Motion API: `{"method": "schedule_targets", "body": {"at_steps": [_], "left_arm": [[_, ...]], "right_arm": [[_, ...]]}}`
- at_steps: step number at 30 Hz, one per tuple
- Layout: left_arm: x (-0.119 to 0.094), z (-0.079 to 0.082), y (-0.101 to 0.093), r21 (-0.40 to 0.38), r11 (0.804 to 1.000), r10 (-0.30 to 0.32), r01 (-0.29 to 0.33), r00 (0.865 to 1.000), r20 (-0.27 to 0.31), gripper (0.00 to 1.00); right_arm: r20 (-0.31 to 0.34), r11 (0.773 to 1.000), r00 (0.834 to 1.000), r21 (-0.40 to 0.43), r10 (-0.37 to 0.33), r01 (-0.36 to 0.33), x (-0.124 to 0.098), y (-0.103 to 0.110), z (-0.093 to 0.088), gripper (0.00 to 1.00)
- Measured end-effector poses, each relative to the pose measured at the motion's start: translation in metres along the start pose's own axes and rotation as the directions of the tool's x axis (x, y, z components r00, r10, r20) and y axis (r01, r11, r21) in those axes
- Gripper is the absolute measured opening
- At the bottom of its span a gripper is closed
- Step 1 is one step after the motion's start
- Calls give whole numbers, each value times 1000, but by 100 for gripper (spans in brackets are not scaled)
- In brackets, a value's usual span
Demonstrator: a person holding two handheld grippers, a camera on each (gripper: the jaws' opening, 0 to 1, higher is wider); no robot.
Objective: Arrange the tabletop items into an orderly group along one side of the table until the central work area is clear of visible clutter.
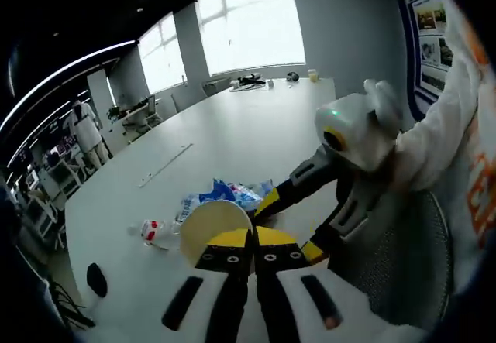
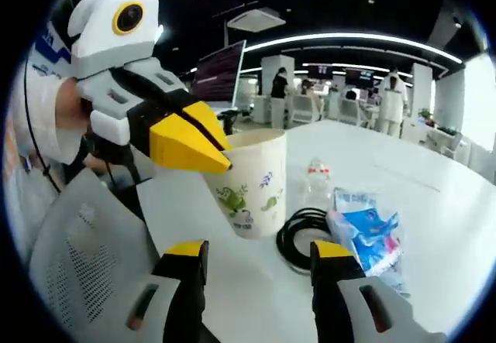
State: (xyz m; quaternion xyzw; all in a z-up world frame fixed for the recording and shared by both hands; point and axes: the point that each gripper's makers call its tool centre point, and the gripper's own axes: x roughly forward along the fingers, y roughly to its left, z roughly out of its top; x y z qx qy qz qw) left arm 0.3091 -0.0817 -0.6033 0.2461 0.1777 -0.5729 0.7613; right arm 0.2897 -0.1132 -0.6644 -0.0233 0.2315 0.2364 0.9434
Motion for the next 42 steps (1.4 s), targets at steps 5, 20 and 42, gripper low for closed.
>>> {"method": "schedule_targets", "body": {"at_steps": [5, 20, 42], "left_arm": [[15, -18, 35, 23, 999, 37, -35, 997, -74, 0], [54, -46, 93, -6, 998, 55, -57, 982, -181, 0], [79, -74, 101, -109, 988, 83, -112, 968, -236, 0]], "right_arm": [[13, 995, 995, -32, -97, 97, -22, -21, 6, 56], [35, 976, 991, -170, -132, 136, -38, -31, 10, 53], [0, 977, 988, -151, -154, 152, -29, -38, 3, 42]]}}
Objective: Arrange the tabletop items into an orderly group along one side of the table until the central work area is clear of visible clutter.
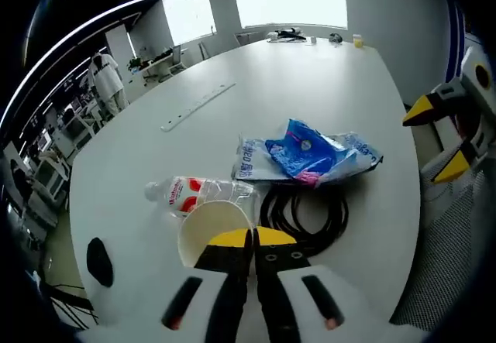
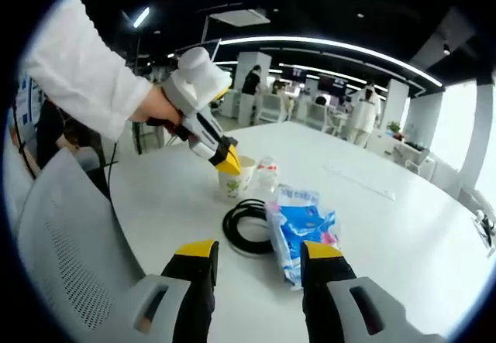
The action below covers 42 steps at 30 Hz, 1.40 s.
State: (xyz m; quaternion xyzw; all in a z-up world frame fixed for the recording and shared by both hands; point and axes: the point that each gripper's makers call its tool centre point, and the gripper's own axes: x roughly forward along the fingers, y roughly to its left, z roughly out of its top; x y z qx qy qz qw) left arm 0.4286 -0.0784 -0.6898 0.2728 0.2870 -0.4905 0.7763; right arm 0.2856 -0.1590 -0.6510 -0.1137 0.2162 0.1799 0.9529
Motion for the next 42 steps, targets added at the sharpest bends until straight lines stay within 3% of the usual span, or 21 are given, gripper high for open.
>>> {"method": "schedule_targets", "body": {"at_steps": [8, 9, 12, 14, 19, 22, 23, 25, 27, 32, 34, 38, 42], "left_arm": [[-1, 0, -1, -69, 998, -5, 6, 1000, 6, 0], [-1, 0, -1, -70, 998, -6, 7, 1000, 11, 5], [0, 0, 2, -118, 993, 6, -5, 1000, 9, 26], [-3, 5, 5, -117, 993, 26, -21, 999, 47, 34], [-10, 11, 8, -138, 989, 66, -54, 995, 79, 53], [-13, 8, 10, -223, 973, 86, -64, 992, 88, 68], [-15, 9, 10, -242, 968, 93, -67, 991, 98, 73], [-22, 10, 11, -258, 963, 108, -75, 988, 115, 78], [-29, 8, 9, -279, 956, 127, -89, 985, 118, 84], [-46, -6, 9, -325, 933, 197, -152, 974, 111, 97], [-57, -10, 6, -360, 914, 248, -188, 961, 126, 100], [-72, -21, -15, -429, 886, 255, -173, 957, 141, 100], [-85, -31, -28, -407, 893, 280, -193, 945, 167, 100]], "right_arm": [[-13, 1000, 1000, -1, -1, 1, 1, -1, -4, 41], [-42, 1000, 999, -3, 5, -5, 2, -1, -9, 40], [-13, 1000, 1000, 27, -4, 4, 2, -5, -4, 40], [-19, 999, 1000, 44, -10, 10, 3, -8, -6, 40], [-16, 997, 1000, 78, -19, 20, 7, -13, -6, 39], [-4, 995, 1000, 99, -26, 26, 13, -17, -6, 36], [-15, 983, 999, 179, -28, 30, 15, -19, -11, 36], [-28, 966, 997, 249, -71, 75, 13, -33, -18, 37], [-46, 950, 993, 290, -111, 119, 11, -44, -25, 37], [-49, 936, 994, 335, -97, 108, 14, -44, -28, 37], [-48, 937, 995, 336, -85, 97, 16, -41, -27, 38], [-47, 944, 997, 321, -62, 74, 18, -35, -25, 38], [-50, 948, 997, 313, -50, 63, 19, -32, -26, 37]]}}
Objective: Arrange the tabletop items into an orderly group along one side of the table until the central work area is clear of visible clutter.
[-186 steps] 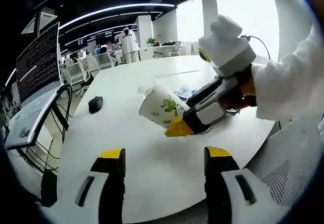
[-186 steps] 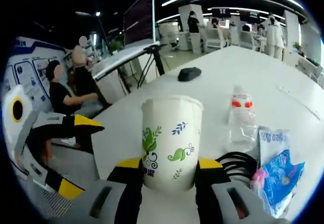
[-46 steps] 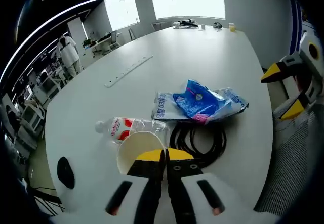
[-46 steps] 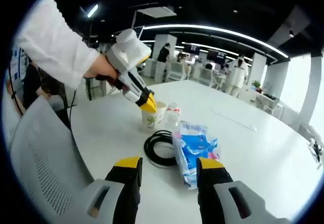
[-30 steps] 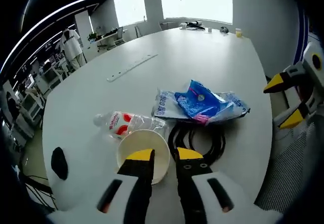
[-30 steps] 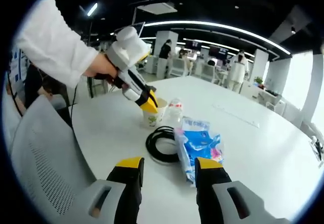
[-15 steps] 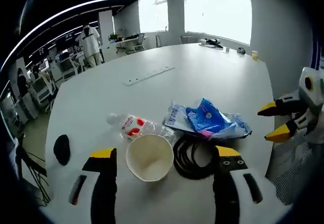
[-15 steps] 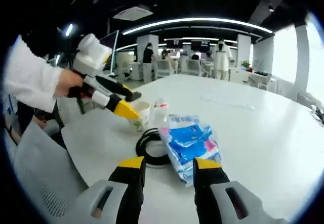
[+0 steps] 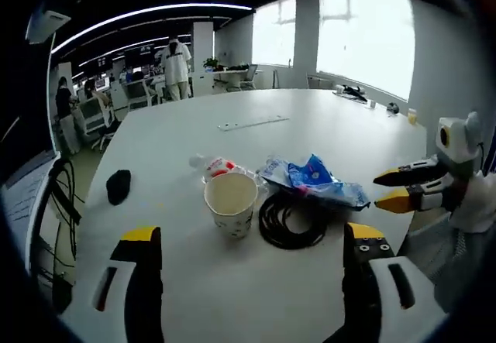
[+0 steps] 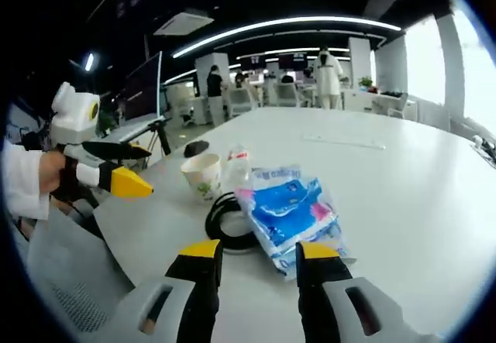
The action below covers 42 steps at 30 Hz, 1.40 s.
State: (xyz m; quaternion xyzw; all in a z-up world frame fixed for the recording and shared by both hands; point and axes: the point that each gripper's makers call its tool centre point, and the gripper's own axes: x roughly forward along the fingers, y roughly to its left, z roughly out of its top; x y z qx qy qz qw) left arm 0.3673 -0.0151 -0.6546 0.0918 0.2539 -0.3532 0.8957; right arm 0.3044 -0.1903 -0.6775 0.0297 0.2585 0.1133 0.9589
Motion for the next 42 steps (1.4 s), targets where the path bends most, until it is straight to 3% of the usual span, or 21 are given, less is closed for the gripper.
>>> {"method": "schedule_targets", "body": {"at_steps": [7, 13, 18, 22, 31, 42], "left_arm": [[-20, -13, -8, 20, 1000, 15, -15, 999, 33, 100], [-34, -36, -10, 7, 998, 58, -59, 998, 24, 100], [-35, -25, -9, -6, 997, 82, -82, 993, 85, 100], [-35, -32, 0, -67, 991, 115, -111, 992, 51, 100], [-30, -40, -9, -19, 997, 81, -81, 996, 19, 98], [-32, -41, -12, -37, 998, 56, -55, 998, 11, 91]], "right_arm": [[-32, 1000, 999, -15, 6, -7, 2, 1, -6, 35], [-44, 1000, 999, -1, 8, -8, 3, 1, -9, 34], [-50, 1000, 999, 6, 2, -2, 2, 0, -10, 33], [-53, 1000, 999, 10, 7, -6, 2, 0, -11, 33], [-82, 1000, 996, 7, 14, -14, 4, 3, -18, 32], [-91, 1000, 996, -11, 23, -24, 4, 8, -18, 30]]}}
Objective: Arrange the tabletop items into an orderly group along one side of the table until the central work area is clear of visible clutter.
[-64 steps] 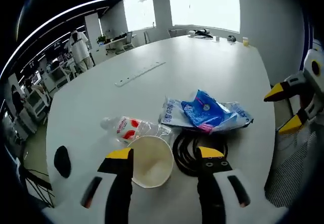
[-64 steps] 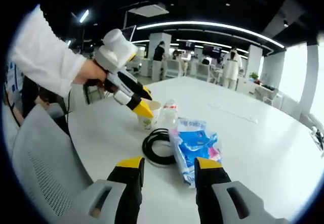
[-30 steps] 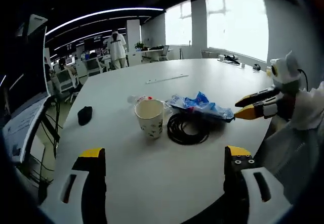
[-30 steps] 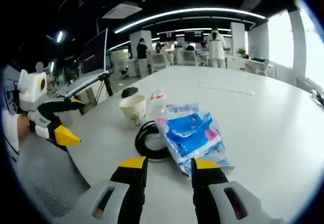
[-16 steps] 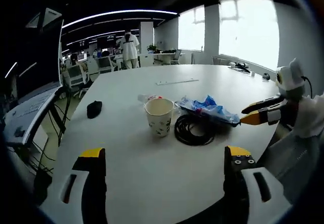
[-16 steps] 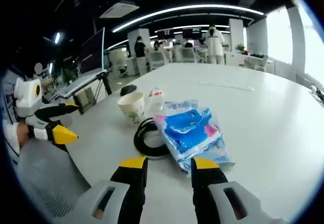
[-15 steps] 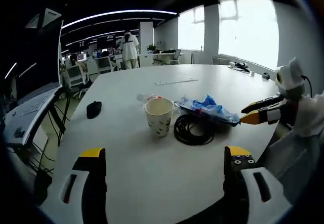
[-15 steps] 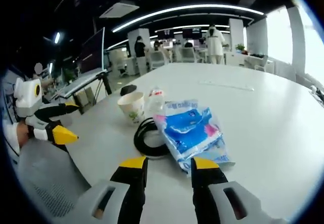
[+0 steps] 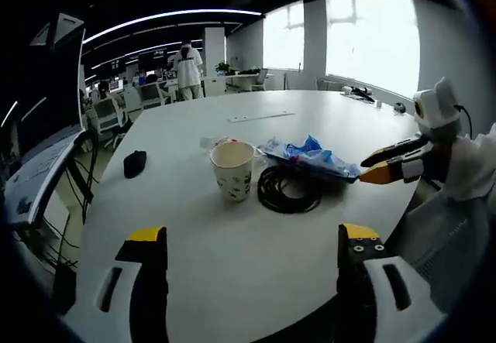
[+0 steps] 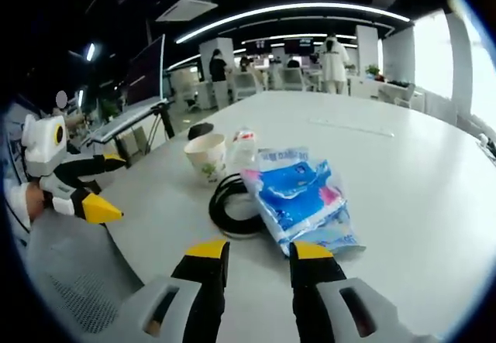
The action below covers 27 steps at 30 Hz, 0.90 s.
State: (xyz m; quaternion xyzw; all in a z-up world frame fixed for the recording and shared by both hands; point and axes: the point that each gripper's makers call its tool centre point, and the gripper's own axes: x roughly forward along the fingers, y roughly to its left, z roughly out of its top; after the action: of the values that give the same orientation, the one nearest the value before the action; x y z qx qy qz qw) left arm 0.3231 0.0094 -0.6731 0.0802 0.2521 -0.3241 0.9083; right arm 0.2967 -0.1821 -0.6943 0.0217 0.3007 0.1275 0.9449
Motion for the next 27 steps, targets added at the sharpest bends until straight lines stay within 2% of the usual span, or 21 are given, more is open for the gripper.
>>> {"method": "schedule_targets", "body": {"at_steps": [8, 16, 18, 21, 24, 27], "left_arm": [[-1, 2, 2, -6, 1000, 8, -8, 1000, 14, 90], [-3, 3, 7, -12, 1000, 20, -20, 1000, 18, 88], [-3, 4, 5, -5, 1000, 15, -15, 1000, 22, 88], [-3, 4, 4, -2, 1000, 11, -11, 1000, 21, 88], [-3, 5, 4, -6, 1000, 8, -8, 1000, 25, 86], [-4, 6, 4, -9, 1000, 10, -10, 999, 31, 86]], "right_arm": [[-14, 1000, 1000, -8, 4, -4, 0, 3, -2, 30], [12, 999, 999, -12, 38, -38, 1, 12, 7, 29], [17, 999, 999, 0, 48, -48, 1, 13, 11, 29], [36, 994, 995, 64, 90, -92, 4, 18, 22, 28], [44, 993, 994, 55, 100, -102, 9, 18, 32, 28], [48, 988, 989, 50, 142, -144, 17, 22, 47, 31]]}}
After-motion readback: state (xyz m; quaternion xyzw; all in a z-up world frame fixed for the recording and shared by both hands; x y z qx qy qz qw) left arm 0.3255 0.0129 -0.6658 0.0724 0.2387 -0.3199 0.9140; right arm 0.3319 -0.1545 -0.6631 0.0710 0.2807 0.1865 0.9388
